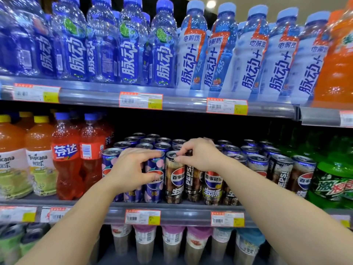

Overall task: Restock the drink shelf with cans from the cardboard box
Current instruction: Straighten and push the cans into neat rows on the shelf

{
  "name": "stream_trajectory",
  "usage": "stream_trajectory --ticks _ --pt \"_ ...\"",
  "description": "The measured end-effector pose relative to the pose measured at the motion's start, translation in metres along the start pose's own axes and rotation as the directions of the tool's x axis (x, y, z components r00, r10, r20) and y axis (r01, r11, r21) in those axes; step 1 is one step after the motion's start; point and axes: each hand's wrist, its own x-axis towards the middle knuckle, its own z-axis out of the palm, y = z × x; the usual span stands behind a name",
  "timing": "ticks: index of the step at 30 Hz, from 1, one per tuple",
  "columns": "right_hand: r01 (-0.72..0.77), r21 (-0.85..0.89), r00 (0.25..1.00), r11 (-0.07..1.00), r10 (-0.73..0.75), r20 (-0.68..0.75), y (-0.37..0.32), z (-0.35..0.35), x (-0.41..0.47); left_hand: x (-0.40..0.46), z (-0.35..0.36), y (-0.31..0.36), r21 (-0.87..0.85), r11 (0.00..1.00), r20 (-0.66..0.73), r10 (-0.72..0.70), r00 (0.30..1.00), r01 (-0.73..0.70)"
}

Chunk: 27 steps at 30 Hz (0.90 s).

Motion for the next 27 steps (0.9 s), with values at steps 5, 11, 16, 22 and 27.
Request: stream_trajectory --ticks 5,11,16,22,27 --pt "0.004 0.062 0.999 0.998 -0.002 -0.034 0.005 0.000 -0.003 -0.001 -0.001 0.000 0.002 1.000 0.002 0.002 1.000 -0.002" --pt "-0.090 -0.115 0.991 0.989 0.101 0.091 0.043 -0.019 -0.016 -0.002 0.001 -0.004 0.012 0.999 -0.013 0.033 0.999 -0.032" --pt "-0.111 -0.115 0.993 0.987 0.116 0.038 0.029 -0.020 -0.011 -0.002 0.001 -0.007 0.041 0.998 0.008 0.053 0.999 -0.053" --pt "-0.123 -0.169 0.991 0.978 0.131 0.036 0.023 -0.023 -0.009 0.000 0.004 -0.012 0.084 0.993 0.004 0.086 0.996 -0.086" --pt "-0.098 -0.137 0.988 0.986 0.112 0.104 0.029 -0.023 -0.015 0.002 0.008 -0.019 0.104 0.987 -0.010 0.124 0.992 -0.122"
